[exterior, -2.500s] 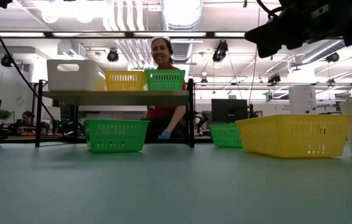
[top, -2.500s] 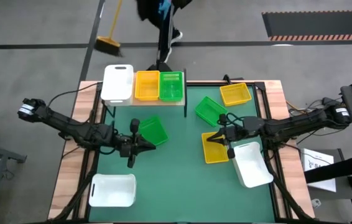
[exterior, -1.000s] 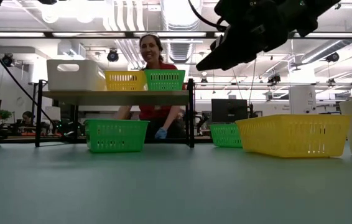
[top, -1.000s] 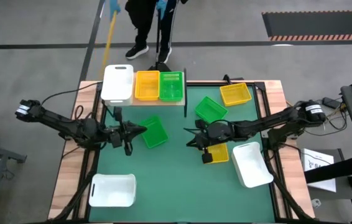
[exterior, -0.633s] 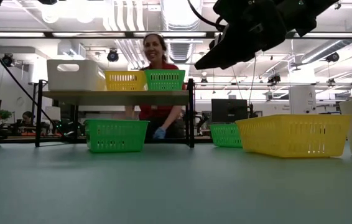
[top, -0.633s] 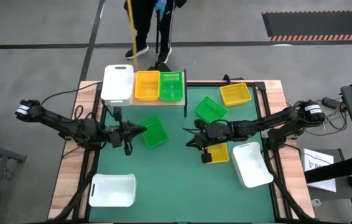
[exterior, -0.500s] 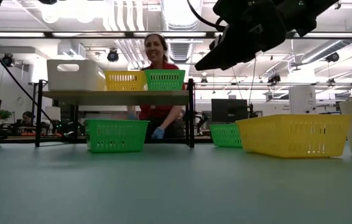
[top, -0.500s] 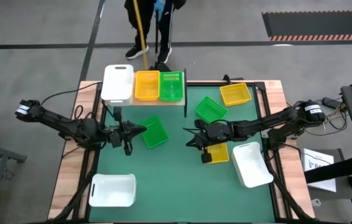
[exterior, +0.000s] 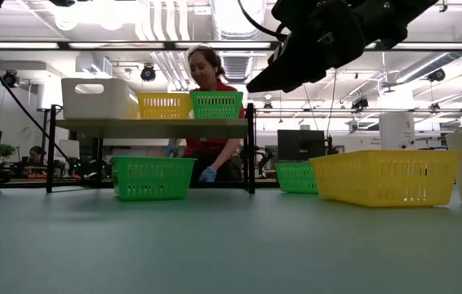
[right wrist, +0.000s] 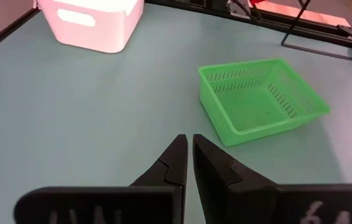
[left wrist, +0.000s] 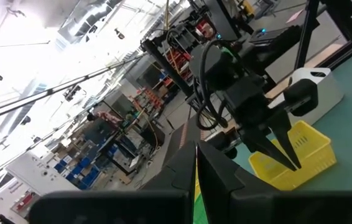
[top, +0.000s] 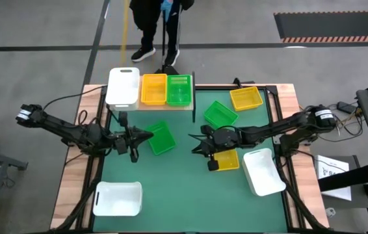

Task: Stack baskets on shelf by color
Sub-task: Stack the left green basket on the green basket on the shelf

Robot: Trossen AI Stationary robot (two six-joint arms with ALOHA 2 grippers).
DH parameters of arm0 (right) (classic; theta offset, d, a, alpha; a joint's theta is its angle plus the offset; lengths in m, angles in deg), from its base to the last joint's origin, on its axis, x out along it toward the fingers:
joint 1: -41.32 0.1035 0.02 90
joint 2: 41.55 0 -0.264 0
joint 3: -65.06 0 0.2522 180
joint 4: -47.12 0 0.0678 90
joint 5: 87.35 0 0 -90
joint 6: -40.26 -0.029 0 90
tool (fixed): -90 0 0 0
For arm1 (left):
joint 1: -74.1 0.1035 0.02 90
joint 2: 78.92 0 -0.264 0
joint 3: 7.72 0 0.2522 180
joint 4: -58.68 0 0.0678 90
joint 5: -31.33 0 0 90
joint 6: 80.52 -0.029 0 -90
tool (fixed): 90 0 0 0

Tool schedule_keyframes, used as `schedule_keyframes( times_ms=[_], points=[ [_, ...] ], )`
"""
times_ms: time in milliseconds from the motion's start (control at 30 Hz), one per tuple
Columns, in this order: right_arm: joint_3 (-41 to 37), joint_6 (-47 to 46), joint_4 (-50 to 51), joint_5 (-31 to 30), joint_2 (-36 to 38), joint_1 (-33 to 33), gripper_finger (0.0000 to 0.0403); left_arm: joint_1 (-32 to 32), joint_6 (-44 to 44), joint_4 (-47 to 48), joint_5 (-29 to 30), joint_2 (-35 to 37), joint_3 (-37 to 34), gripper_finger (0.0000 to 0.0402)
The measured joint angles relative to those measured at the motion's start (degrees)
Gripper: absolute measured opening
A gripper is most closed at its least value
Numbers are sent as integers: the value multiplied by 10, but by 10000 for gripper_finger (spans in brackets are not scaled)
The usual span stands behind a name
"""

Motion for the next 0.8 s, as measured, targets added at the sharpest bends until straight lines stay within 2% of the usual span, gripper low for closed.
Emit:
schedule_keyframes(
  times_ms=[433, 800],
  points=[
    [77, 22, 14, 0, -68, 0, 89, 0, 0, 0, 1, -1, 0, 0],
    [184, 37, 91, 1, -161, 0, 135, 0, 0, 0, 1, -2, 0, 0]
  ],
)
